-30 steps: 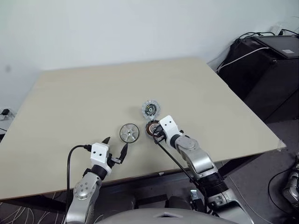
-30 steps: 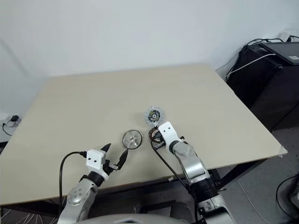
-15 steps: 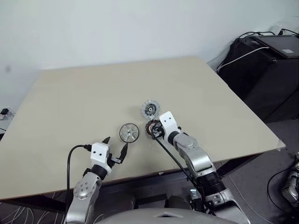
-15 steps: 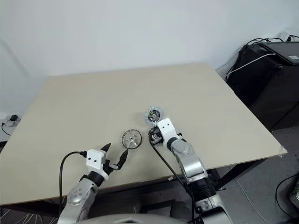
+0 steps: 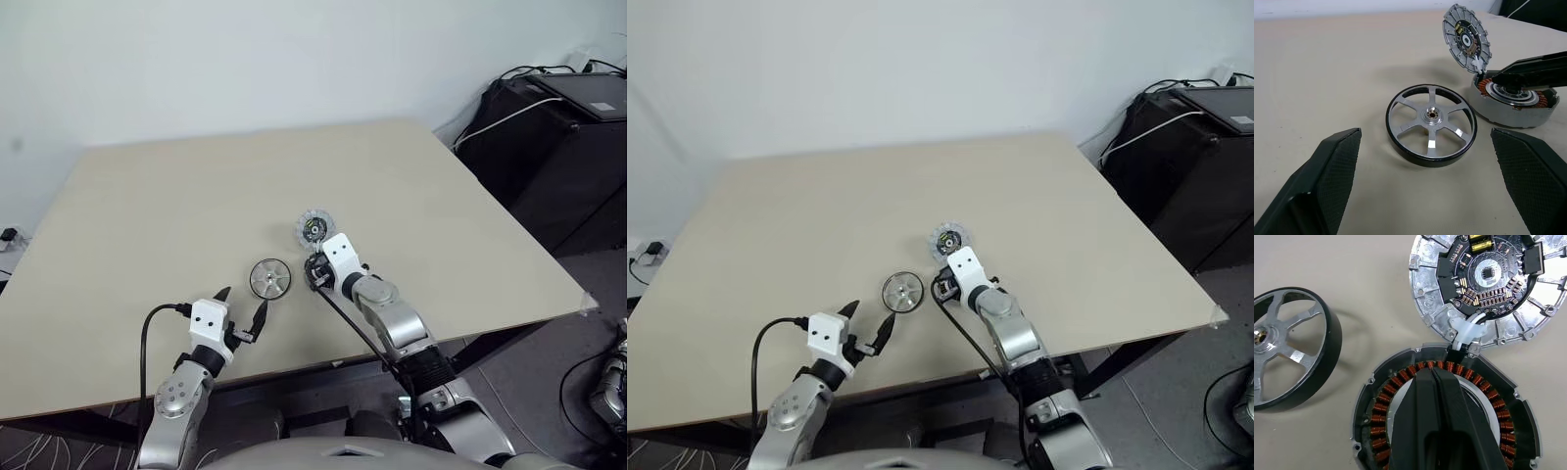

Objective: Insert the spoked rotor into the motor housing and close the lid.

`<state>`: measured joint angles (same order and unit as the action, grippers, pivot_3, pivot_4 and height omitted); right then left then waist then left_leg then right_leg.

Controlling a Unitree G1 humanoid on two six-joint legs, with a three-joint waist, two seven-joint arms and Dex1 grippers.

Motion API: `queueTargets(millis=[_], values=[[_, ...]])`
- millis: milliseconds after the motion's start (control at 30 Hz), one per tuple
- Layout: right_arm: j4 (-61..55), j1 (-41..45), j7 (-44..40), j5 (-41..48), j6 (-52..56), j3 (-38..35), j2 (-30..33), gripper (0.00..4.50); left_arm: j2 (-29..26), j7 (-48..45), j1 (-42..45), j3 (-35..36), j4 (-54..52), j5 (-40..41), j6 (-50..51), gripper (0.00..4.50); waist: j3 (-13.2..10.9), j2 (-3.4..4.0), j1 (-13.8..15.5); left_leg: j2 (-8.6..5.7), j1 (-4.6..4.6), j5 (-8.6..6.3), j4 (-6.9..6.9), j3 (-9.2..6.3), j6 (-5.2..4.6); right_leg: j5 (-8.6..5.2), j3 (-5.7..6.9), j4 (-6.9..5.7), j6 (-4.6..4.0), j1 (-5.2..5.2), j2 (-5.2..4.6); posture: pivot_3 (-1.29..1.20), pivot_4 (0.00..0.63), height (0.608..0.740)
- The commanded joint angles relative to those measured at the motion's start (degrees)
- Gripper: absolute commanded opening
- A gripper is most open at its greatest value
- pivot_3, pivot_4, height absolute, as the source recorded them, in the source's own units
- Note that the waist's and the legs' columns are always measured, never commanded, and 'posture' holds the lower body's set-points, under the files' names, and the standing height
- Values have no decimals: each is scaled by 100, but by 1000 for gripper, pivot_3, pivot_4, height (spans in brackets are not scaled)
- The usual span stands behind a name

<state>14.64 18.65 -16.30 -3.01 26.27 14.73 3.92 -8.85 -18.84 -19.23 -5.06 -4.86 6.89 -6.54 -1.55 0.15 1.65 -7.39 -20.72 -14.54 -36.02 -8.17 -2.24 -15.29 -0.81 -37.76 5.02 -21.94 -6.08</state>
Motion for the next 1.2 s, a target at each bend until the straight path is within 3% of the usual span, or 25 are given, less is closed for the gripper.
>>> queueTargets(millis=[33, 433, 900, 1067, 1200], values=[[-6, 126, 19, 6, -155, -125, 22, 40, 5, -3, 48, 4, -281, 19, -68, 4500, 0, 0, 1, 0, 0, 0, 0, 0, 0, 0, 0, 0, 0, 0, 0, 0, 0, 740], [-135, -142, 5, 34, -140, -308, 279, 40, -12, -27, 59, 9, -277, 37, -59, 4500, 0, 1, 1, 0, 1, 0, 0, 0, 0, 0, -1, -1, 0, 1, 0, 0, 0, 740], [-1077, -438, -161, 166, -230, -244, 135, 40, 104, 98, 51, 119, -264, 152, -68, 4500, -1, 1, 1, 0, 0, 0, 0, 0, 0, 0, -1, -1, 1, 1, -1, 0, 0, 740], [-1745, -881, -291, 323, -191, -247, 179, 40, 423, 676, 89, 623, -328, 409, 276, 4500, -3, -3, 13, 1, -1, -1, 0, -1, 0, -1, -1, 1, 1, 0, -1, 0, 0, 740], [-2266, -1299, -421, 451, -157, -251, 315, 40, 486, 787, 213, 858, -408, 890, 1212, 4500, -7, -9, 37, 0, -3, -3, -1, -1, 0, -15, 0, 2, 26, 1, -2, 0, 0, 740]])
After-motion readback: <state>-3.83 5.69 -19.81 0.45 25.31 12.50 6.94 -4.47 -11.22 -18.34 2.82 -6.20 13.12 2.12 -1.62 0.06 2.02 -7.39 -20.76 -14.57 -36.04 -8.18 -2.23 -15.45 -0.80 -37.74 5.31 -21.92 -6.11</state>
